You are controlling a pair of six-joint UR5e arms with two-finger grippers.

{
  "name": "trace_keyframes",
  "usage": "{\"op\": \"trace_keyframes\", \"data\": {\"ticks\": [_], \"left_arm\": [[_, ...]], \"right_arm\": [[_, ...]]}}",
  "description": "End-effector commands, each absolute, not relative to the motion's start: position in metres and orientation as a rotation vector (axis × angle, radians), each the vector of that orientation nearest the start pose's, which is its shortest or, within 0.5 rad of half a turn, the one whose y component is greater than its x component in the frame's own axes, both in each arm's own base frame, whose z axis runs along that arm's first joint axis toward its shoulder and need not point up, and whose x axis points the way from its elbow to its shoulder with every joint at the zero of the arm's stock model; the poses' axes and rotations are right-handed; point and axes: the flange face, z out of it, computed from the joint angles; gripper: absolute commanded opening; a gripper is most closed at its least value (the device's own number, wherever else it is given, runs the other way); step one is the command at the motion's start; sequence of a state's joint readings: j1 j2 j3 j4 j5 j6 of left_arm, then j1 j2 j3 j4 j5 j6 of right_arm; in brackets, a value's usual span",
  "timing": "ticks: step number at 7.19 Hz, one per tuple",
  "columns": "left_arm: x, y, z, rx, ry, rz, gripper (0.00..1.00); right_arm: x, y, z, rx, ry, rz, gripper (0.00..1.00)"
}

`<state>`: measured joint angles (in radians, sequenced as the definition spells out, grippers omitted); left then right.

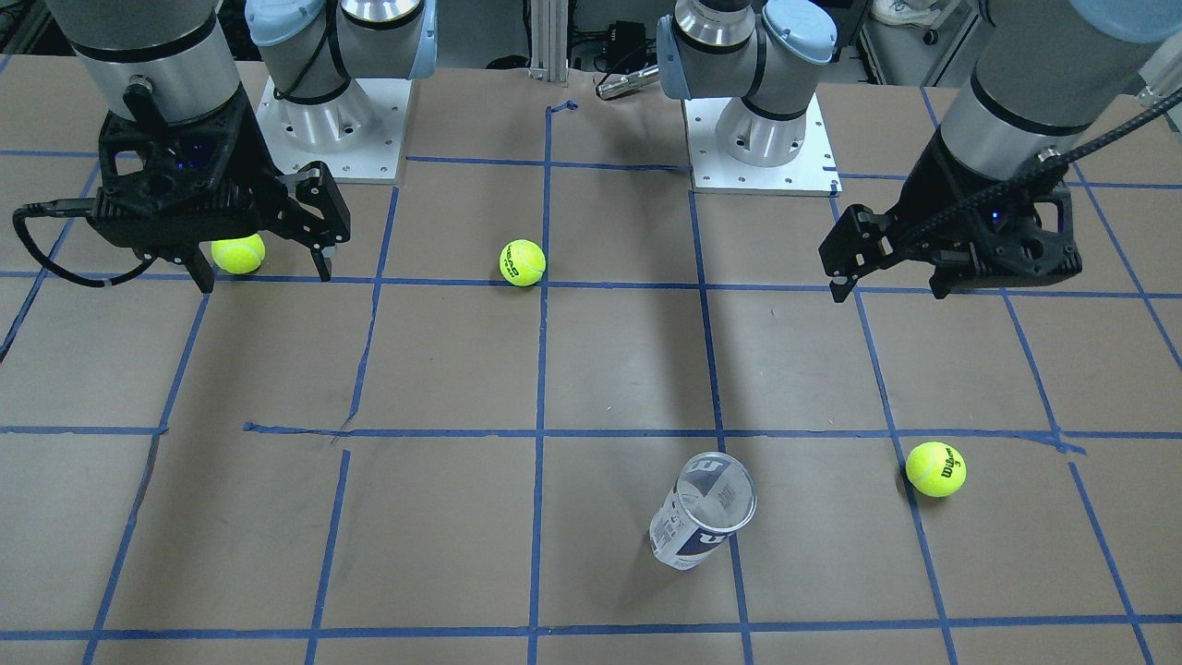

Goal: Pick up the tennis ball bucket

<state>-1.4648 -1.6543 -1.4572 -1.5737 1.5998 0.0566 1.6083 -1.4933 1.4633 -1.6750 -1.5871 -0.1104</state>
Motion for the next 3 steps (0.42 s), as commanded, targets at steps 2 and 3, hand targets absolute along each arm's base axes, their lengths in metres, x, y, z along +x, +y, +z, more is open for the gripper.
{"op": "trace_keyframes", "data": {"ticks": [2,3], "left_arm": [[-0.078,-0.5251,0.5079,-0.068,3.112,-0.052,1.0],[-0.0799,-0.5232,0.5057,-0.063,3.114,-0.045,1.0]], "right_arm": [[0.1272,-0.5353,0.5156,-0.12,3.151,-0.212,1.0],[0.1289,-0.5341,0.5161,-0.122,3.149,-0.21,1.0]]}}
